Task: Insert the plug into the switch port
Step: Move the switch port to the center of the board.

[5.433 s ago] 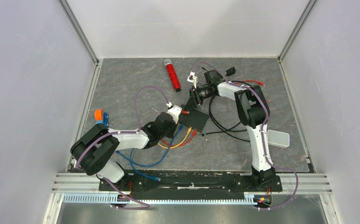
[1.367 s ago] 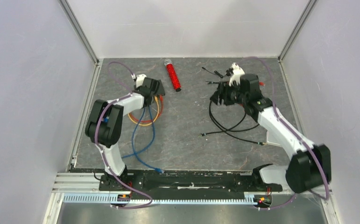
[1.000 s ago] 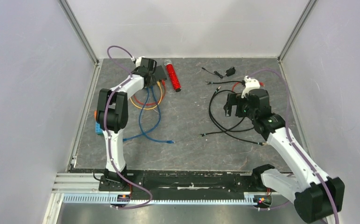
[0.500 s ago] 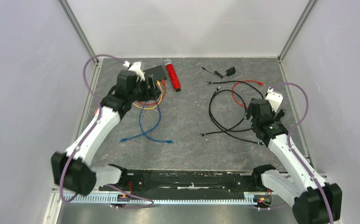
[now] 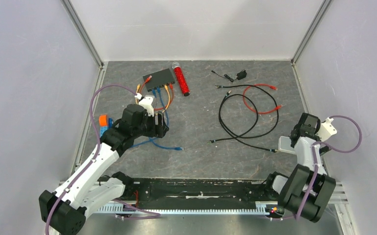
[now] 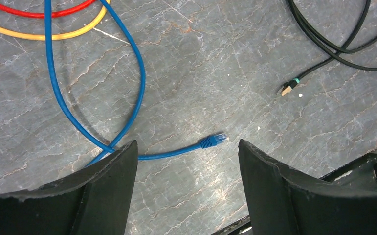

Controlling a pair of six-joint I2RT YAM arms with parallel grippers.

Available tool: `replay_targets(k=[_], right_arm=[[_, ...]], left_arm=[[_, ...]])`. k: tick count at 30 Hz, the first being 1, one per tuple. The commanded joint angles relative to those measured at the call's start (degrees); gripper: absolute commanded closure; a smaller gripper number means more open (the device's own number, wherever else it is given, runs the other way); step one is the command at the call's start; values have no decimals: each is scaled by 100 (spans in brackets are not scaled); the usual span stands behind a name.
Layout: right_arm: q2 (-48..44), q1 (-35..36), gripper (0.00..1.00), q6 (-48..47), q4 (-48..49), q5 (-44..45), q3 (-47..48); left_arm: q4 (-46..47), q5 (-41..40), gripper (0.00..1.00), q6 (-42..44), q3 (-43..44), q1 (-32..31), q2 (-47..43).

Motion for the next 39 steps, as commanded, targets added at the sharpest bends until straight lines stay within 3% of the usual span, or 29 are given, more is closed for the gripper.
replay_targets(k=[1, 5, 12, 18, 24, 30, 35, 39], right_arm=[[409, -248, 6, -447, 1011, -1015, -92], [663, -453, 2, -910, 1543, -1614, -193], [975, -477, 11, -1306, 2147, -3073, -549], [699, -194, 17, -840, 2212, -4034, -1008], [422, 1152, 20, -496, 2228, -3977, -1354], [478, 2955, 27, 368, 2409, -3562, -1390], [928, 4669, 29, 1264, 2717, -3205, -1012], [1726, 5548, 27, 841, 2840, -3025, -246]], left_arm=[[61, 35, 20, 268, -21, -79, -85], [40, -124, 20, 302, -20, -75, -165], [-42, -284, 20, 355, -52, -79, -231], [-65, -15, 22, 195, -73, -76, -196], [55, 787, 24, 14, -141, -75, 62], [26, 792, 25, 121, -187, -79, -14], [14, 835, 24, 127, -213, -75, -30], [-25, 900, 25, 105, -213, -75, 1]])
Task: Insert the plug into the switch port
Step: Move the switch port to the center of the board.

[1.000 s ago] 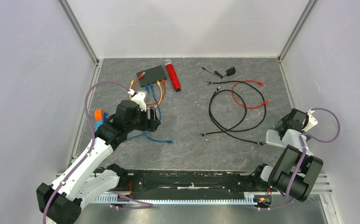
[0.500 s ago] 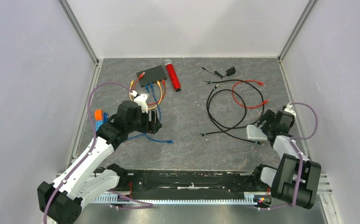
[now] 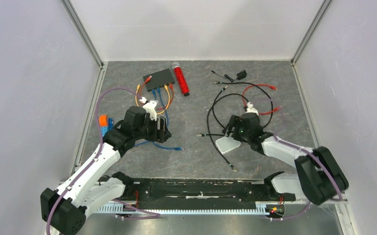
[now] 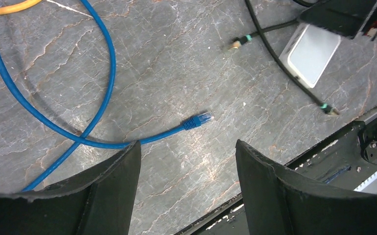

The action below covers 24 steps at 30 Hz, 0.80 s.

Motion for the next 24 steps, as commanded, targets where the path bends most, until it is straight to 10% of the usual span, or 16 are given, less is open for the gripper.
replay_targets(k=[1, 24], right_arm=[[927, 765, 27, 142, -367, 152, 747], [1320, 894, 29, -2726, -1695, 63, 2499]], left_arm=[[88, 178, 25, 1, -19, -29, -76], [1377, 1305, 33, -1228, -489, -557, 892]])
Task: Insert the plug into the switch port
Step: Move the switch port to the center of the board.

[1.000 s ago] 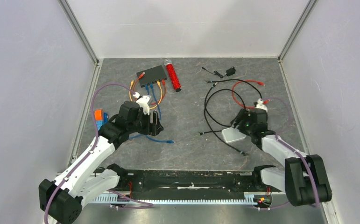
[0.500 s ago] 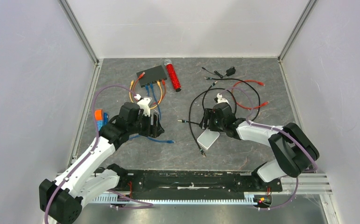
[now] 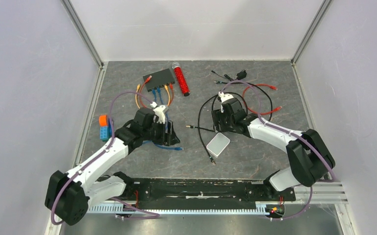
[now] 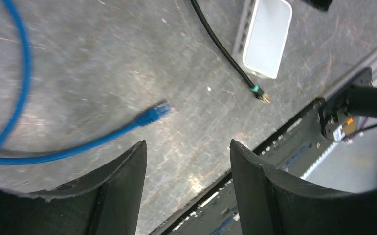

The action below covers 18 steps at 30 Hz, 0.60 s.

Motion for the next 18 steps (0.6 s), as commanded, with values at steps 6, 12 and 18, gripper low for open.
replay_targets(k=[6, 12, 18], right_arm=[[54, -722, 45, -557, 322, -1090, 103], [186, -910, 55, -767, 408, -1630, 145], [266, -968, 57, -848, 485, -2091, 144]], left_arm=[[2407, -183, 39, -1651, -371, -2037, 1019], [3627, -596, 44, -1782, 140, -2941, 2344], [4225, -721, 53, -1783, 537, -3238, 3226]])
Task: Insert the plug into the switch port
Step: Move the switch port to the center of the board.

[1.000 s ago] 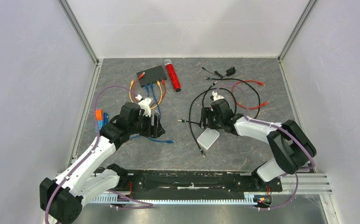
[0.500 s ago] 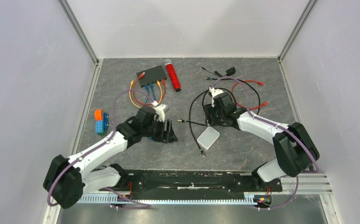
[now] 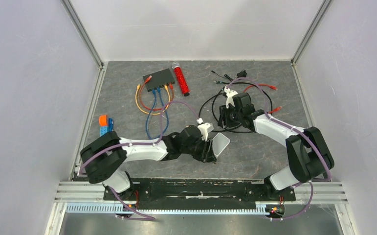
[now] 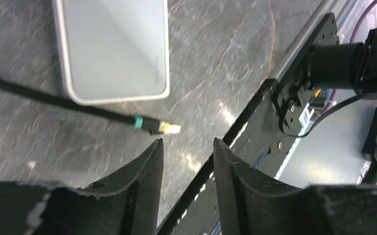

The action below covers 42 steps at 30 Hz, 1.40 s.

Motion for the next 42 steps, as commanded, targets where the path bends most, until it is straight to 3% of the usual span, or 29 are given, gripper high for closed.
replay_targets(k=[1, 6, 9, 12, 15, 27, 38, 42], right_arm=[[111, -49, 57, -181, 257, -554, 101], [97, -108, 57, -27, -15, -368, 2], [-37, -182, 47, 369, -387, 287, -49], [-400, -199, 43, 675, -405, 764, -243], [-723, -256, 38, 888, -368, 1234, -402], [-1822, -642, 36, 770, -465, 1247, -587], [-2193, -696, 35, 382, -530, 941, -633], [-2350, -686, 39, 218, -492, 455, -825]], left_arm=[[924, -247, 53, -219, 431, -185, 413], [423, -772, 54, 57, 612, -227, 388], [-381, -1685, 50, 286, 730, -169, 43], [-816, -1947, 48, 464, 909, -15, 9], [-829, -1733, 44, 505, 1031, 155, 230], [-479, -814, 39, 909, 1424, 182, 1315], [1839, 322, 40, -541, 972, -280, 1297], [982, -181, 39, 14, 1029, -107, 720]])
